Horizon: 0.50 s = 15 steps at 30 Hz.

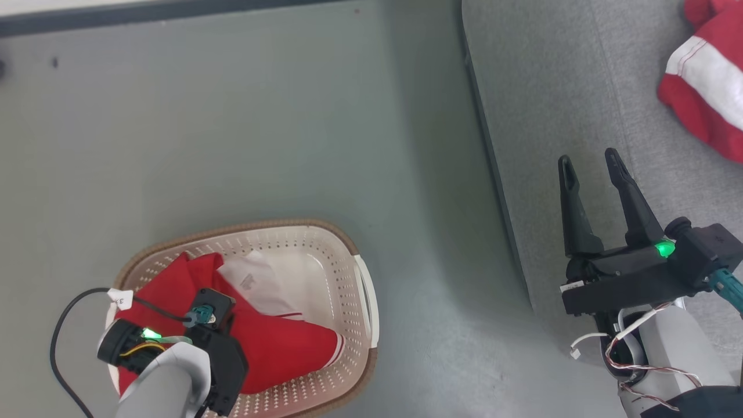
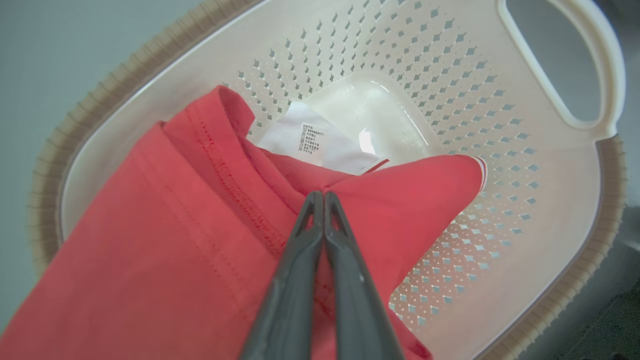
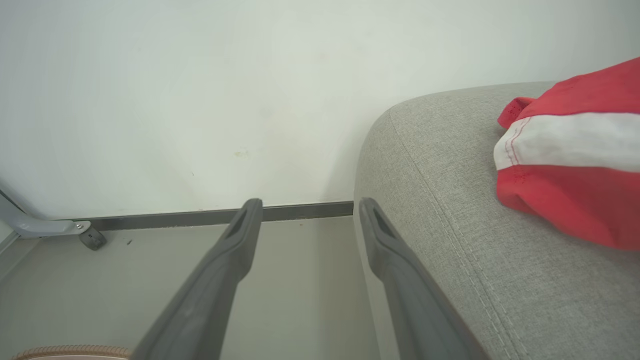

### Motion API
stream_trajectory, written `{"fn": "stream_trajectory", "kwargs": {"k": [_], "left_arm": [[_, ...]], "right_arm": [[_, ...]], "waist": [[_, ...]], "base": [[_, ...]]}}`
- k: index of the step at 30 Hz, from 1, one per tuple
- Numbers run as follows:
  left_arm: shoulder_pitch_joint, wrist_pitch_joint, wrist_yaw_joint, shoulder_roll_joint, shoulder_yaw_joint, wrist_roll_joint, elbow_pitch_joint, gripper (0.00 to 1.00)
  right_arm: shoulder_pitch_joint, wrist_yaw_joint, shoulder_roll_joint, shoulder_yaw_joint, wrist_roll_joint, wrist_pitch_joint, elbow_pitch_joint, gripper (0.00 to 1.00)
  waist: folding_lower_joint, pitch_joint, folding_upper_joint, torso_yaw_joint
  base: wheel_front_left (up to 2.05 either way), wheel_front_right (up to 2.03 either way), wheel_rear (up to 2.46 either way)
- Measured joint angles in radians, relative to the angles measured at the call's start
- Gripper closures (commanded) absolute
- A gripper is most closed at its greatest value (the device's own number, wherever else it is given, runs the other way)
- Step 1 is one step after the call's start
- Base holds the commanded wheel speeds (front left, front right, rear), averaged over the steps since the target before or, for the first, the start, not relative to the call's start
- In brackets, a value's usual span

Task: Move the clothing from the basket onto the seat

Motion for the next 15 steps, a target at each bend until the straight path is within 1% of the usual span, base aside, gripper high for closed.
{"fn": "stream_trajectory", "kwargs": {"k": [10,15], "left_arm": [[0.081,-0.134,-0.008,-0.036,0.055,-0.085,-0.039,1.00],[0.104,-0.155,-0.009,-0.058,0.068,-0.107,-0.073,1.00]], "right_arm": [[0.053,0.000,-0.022,-0.024,0.000,0.000,0.033,0.00],[0.085,0.002,-0.036,-0.039,0.006,0.000,0.042,0.00]], "waist": [[0.0000,-0.116,0.0000,0.020],[-0.0001,-0.176,-0.0001,0.032]], "base": [[0.00,0.00,0.00],[0.00,0.00,0.00]]}}
